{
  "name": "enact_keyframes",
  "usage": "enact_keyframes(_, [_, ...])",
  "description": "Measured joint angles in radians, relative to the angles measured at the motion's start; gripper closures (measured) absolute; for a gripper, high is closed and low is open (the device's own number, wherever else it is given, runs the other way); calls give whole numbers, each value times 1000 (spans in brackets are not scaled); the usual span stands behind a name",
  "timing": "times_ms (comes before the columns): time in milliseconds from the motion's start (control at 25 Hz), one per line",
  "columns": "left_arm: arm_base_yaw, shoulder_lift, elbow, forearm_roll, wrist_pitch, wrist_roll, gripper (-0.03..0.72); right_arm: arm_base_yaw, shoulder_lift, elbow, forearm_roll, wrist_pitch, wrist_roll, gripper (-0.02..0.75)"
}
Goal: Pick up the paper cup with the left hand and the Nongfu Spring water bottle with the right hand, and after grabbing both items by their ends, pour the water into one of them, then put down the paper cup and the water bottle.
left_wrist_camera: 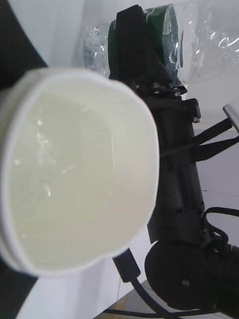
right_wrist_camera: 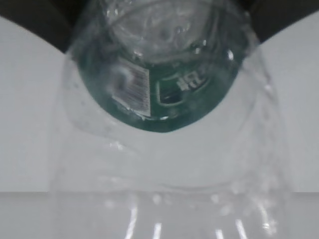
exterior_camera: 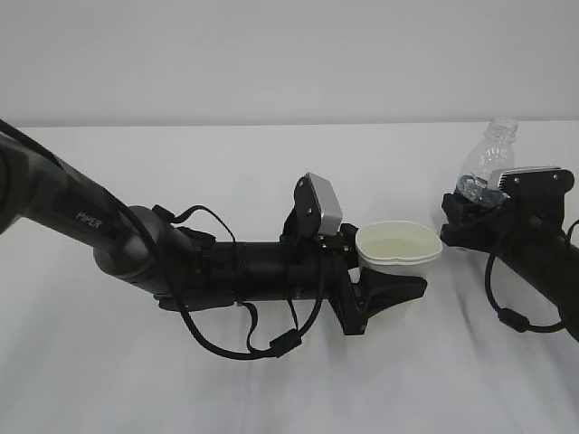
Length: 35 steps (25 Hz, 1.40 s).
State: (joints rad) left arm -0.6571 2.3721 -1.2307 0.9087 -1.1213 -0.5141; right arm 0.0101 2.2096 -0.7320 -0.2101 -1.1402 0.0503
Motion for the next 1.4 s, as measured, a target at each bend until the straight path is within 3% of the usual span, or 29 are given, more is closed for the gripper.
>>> enact_keyframes(200, [0, 0, 0, 0, 0, 0, 258, 0, 0, 0, 0, -1, 3, 176])
enact_keyframes(320, [0, 0, 0, 0, 0, 0, 258, 0, 0, 0, 2, -1, 4, 137])
enact_keyframes(720, [0, 0, 0, 0, 0, 0, 258, 0, -40, 65, 4, -2, 4, 129])
enact_keyframes(1400, [85, 0, 0, -31, 0, 0, 258, 0, -433, 385, -7, -4, 5, 132])
